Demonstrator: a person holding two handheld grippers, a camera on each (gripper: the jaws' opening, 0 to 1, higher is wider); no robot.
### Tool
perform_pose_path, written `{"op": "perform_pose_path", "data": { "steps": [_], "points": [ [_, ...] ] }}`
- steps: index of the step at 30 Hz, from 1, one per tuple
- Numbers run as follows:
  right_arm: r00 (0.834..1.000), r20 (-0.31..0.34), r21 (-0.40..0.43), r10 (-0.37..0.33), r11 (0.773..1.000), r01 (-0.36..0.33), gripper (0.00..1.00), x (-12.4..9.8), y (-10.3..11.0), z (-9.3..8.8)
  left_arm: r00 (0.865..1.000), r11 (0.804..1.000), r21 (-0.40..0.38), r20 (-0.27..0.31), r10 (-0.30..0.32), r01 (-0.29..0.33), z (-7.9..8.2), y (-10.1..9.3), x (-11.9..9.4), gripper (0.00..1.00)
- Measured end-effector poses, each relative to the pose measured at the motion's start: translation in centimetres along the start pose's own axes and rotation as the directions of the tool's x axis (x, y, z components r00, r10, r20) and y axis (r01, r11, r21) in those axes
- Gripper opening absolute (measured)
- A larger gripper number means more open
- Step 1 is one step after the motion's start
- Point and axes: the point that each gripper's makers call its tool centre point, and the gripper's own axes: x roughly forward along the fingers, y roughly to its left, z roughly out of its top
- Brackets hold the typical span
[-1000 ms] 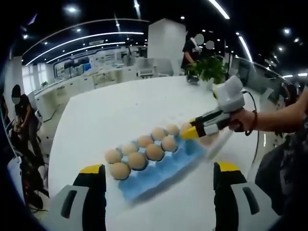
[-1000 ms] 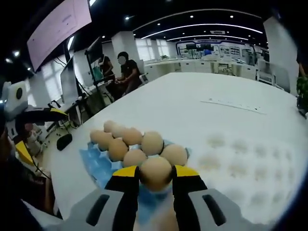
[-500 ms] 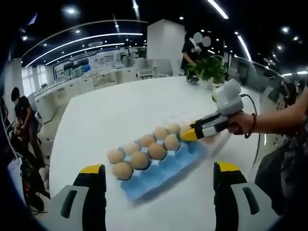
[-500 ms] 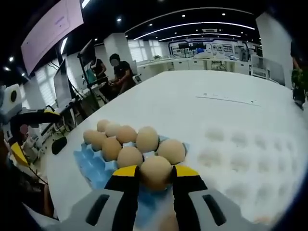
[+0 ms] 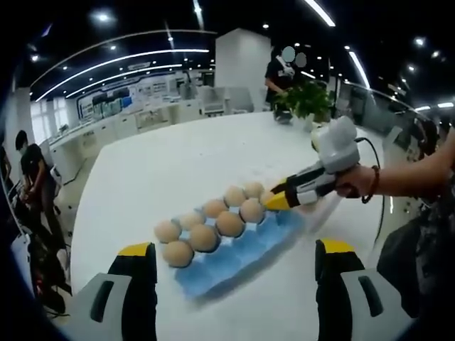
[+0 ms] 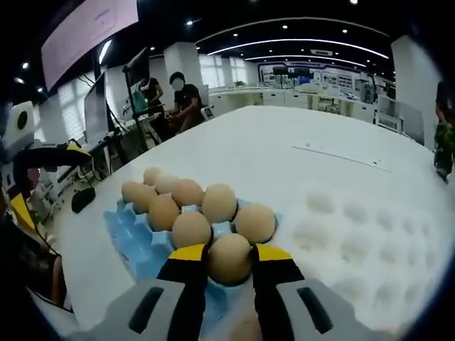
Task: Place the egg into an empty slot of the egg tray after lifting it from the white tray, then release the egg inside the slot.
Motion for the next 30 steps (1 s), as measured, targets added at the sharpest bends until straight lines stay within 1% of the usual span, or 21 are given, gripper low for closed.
{"op": "perform_pose_path", "data": {
  "steps": [5, 9, 12, 15, 18, 22, 25, 30],
  "points": [
    [1.000, 0.003, 0.014, 0.001, 1.000, -0.001, 0.28, -0.1, -0.1, -0.1, 1.000, 1.000, 0.008, 0.002, -0.002, 0.002, 0.0, -0.2, 0.0, 0.94],
    [1.000, 0.004, 0.009, 0.004, 1.000, -0.004, 0.30, -0.3, 0.0, -0.1, 1.000, 1.000, 0.006, 0.004, -0.002, 0.002, 0.0, -0.4, -0.1, 0.94],
    [1.000, 0.014, 0.029, 0.011, 1.000, -0.011, 0.33, -0.4, 0.0, 0.0, 1.000, 1.000, 0.002, 0.013, -0.001, 0.001, 0.2, -0.5, -0.1, 0.94],
    [0.999, 0.034, 0.041, 0.012, 0.999, -0.013, 0.41, -0.7, -0.1, 0.3, 1.000, 1.000, 0.000, 0.019, -0.006, 0.006, 0.3, -0.7, 0.0, 0.94],
    [0.999, 0.048, 0.042, 0.009, 0.999, -0.011, 0.46, -1.1, -0.3, 0.3, 1.000, 1.000, 0.005, 0.015, -0.010, 0.010, 0.3, -0.9, 0.1, 0.95],
    [0.996, 0.085, 0.050, 0.006, 0.999, -0.010, 0.61, -1.7, -0.5, 0.8, 1.000, 1.000, 0.005, 0.019, -0.019, 0.019, 0.4, -1.2, 0.2, 0.95],
    [0.996, 0.089, 0.044, 0.001, 0.999, -0.005, 0.67, -2.0, -0.7, 0.7, 1.000, 1.000, 0.009, 0.016, -0.022, 0.021, 0.5, -1.4, 0.4, 0.95],
    [0.996, 0.089, 0.050, 0.003, 0.999, -0.007, 0.72, -2.6, -0.8, 0.4, 0.999, 1.000, 0.012, 0.021, -0.025, 0.024, 0.7, -1.5, 0.6, 0.95]
  ]
}}
